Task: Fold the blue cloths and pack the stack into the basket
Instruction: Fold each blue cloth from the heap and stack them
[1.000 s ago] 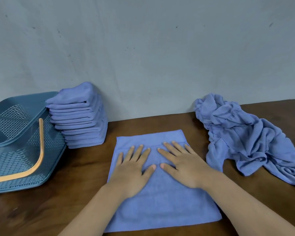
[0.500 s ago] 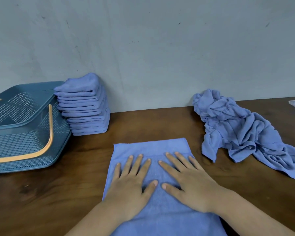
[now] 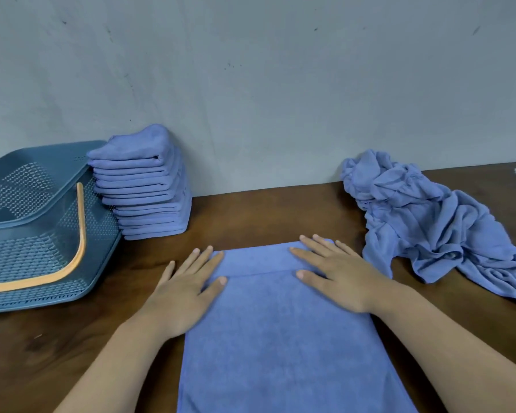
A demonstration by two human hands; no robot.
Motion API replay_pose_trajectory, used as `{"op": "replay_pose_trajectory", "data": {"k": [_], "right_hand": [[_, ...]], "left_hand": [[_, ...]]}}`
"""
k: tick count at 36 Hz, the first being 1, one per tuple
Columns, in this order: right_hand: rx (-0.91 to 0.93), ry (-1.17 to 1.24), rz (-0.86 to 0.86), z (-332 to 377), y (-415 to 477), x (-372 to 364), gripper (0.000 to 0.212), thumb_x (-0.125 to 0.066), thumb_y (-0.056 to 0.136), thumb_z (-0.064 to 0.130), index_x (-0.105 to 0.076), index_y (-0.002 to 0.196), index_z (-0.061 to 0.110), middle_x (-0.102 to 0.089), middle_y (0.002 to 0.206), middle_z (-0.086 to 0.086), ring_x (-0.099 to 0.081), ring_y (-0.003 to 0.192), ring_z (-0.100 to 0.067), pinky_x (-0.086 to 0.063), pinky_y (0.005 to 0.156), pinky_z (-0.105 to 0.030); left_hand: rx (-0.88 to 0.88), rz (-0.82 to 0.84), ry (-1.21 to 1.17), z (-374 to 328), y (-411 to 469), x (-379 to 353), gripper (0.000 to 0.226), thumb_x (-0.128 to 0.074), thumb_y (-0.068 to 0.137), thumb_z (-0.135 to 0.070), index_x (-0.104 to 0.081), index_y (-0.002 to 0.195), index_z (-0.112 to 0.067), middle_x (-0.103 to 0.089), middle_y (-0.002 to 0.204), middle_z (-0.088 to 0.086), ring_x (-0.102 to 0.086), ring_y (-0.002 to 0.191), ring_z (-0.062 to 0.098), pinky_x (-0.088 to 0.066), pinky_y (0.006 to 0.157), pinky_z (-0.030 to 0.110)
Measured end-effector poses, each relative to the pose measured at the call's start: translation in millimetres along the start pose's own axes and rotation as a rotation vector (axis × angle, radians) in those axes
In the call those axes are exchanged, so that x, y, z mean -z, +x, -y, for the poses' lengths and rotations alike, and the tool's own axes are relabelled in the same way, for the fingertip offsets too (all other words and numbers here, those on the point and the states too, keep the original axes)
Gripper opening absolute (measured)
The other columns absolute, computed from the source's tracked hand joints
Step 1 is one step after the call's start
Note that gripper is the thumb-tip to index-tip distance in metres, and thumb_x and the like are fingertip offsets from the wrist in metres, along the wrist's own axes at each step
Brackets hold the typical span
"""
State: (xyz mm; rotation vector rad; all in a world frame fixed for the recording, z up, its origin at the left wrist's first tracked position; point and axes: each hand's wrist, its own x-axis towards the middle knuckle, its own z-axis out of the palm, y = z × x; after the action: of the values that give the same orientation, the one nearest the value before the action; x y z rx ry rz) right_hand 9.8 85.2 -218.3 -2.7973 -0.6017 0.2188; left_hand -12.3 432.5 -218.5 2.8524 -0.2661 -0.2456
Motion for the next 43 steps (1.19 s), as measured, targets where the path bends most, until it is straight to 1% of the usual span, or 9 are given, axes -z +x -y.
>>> {"op": "replay_pose_trajectory", "data": {"k": [6, 9, 14, 18, 26, 32, 35, 38, 43], "right_hand": [[-0.037, 0.012, -0.151, -10.7, 4.0, 3.1, 0.051, -0.04, 0.106, 0.062, -0.043, 0.155, 0.047, -0.028, 0.168, 0.021, -0.016, 0.158, -0.006, -0.017, 0.127, -0.036], [0.003, 0.0, -0.299, -13.7, 3.4, 6.4, 0.031, -0.048, 0.095, 0.049, -0.066, 0.121, 0.045, -0.054, 0.133, 0.028, -0.043, 0.133, -0.005, -0.037, 0.106, -0.035], [-0.022, -0.12, -0.296, -9.0, -1.2, 11.1, 0.031, -0.037, 0.074, 0.054, -0.058, 0.092, 0.041, -0.056, 0.094, 0.021, -0.046, 0.092, -0.005, -0.04, 0.087, -0.036], [-0.058, -0.131, -0.288, -6.7, -1.3, 10.0, 0.033, -0.035, 0.071, 0.056, -0.053, 0.089, 0.037, -0.053, 0.081, 0.018, -0.045, 0.083, -0.006, -0.042, 0.084, -0.037], [-0.032, 0.029, -0.316, -3.3, 0.3, 10.0, 0.02, -0.041, 0.071, 0.049, -0.046, 0.07, 0.03, -0.051, 0.074, 0.011, -0.047, 0.079, -0.008, -0.041, 0.08, -0.035], [-0.084, 0.567, -0.48, 0.4, -0.5, 17.0, 0.013, -0.055, 0.088, 0.027, -0.055, 0.078, 0.019, -0.052, 0.06, 0.008, -0.044, 0.059, -0.009, -0.039, 0.062, -0.037], [-0.206, 0.651, -0.529, -4.2, 7.9, 9.1, 0.003, -0.066, 0.098, 0.036, -0.064, 0.099, 0.034, -0.07, 0.082, 0.015, -0.061, 0.074, -0.001, -0.047, 0.072, -0.028], [-0.244, 0.694, -0.51, -5.7, 11.5, 4.8, 0.022, -0.067, 0.098, 0.046, -0.059, 0.119, 0.047, -0.073, 0.089, 0.005, -0.063, 0.08, -0.004, -0.05, 0.071, -0.029], [-0.208, 0.67, -0.436, -8.0, 9.1, 4.8, 0.031, -0.061, 0.095, 0.017, -0.059, 0.11, 0.043, -0.072, 0.085, -0.004, -0.061, 0.069, -0.026, -0.047, 0.059, -0.037]], "left_hand": [[-0.017, -0.273, -0.097, 8.7, 6.7, -5.6, 0.044, -0.041, 0.108, -0.048, -0.044, 0.152, -0.048, -0.028, 0.162, -0.031, -0.014, 0.158, 0.001, -0.012, 0.131, 0.046], [-0.132, -0.397, -0.115, 4.7, 1.5, 3.7, 0.04, -0.05, 0.086, -0.026, -0.061, 0.12, -0.045, -0.053, 0.127, -0.031, -0.047, 0.125, -0.001, -0.035, 0.111, 0.035], [-0.11, -0.366, -0.037, -5.3, -4.2, 3.8, 0.025, -0.048, 0.075, -0.032, -0.059, 0.094, -0.043, -0.053, 0.092, -0.023, -0.048, 0.097, -0.002, -0.036, 0.089, 0.031], [0.0, -0.345, 0.012, -6.3, -2.2, 3.2, 0.008, -0.058, 0.083, -0.034, -0.053, 0.088, -0.038, -0.051, 0.088, -0.019, -0.045, 0.093, 0.001, -0.035, 0.085, 0.033], [-0.001, -0.42, -0.151, -14.5, -1.2, 1.2, 0.021, -0.063, 0.087, -0.016, -0.051, 0.071, -0.024, -0.052, 0.077, -0.008, -0.048, 0.083, 0.008, -0.033, 0.075, 0.033], [0.018, -0.54, -0.741, -26.3, -3.9, 7.1, 0.016, -0.052, 0.091, -0.03, -0.052, 0.083, -0.017, -0.051, 0.068, 0.007, -0.041, 0.059, 0.014, -0.033, 0.058, 0.034], [0.153, -0.558, -0.747, -25.2, 3.8, 1.6, 0.008, -0.058, 0.105, -0.039, -0.059, 0.104, -0.031, -0.072, 0.089, -0.01, -0.064, 0.078, 0.009, -0.045, 0.07, 0.034], [0.18, -0.529, -0.749, -19.7, 7.0, -2.6, 0.021, -0.06, 0.105, -0.03, -0.054, 0.123, -0.039, -0.074, 0.094, -0.007, -0.069, 0.084, 0.018, -0.048, 0.072, 0.032], [0.073, -0.455, -0.687, -11.3, 9.3, -7.0, 0.036, -0.067, 0.099, -0.013, -0.059, 0.12, -0.041, -0.068, 0.084, 0.003, -0.061, 0.072, 0.024, -0.053, 0.07, 0.043]]}}
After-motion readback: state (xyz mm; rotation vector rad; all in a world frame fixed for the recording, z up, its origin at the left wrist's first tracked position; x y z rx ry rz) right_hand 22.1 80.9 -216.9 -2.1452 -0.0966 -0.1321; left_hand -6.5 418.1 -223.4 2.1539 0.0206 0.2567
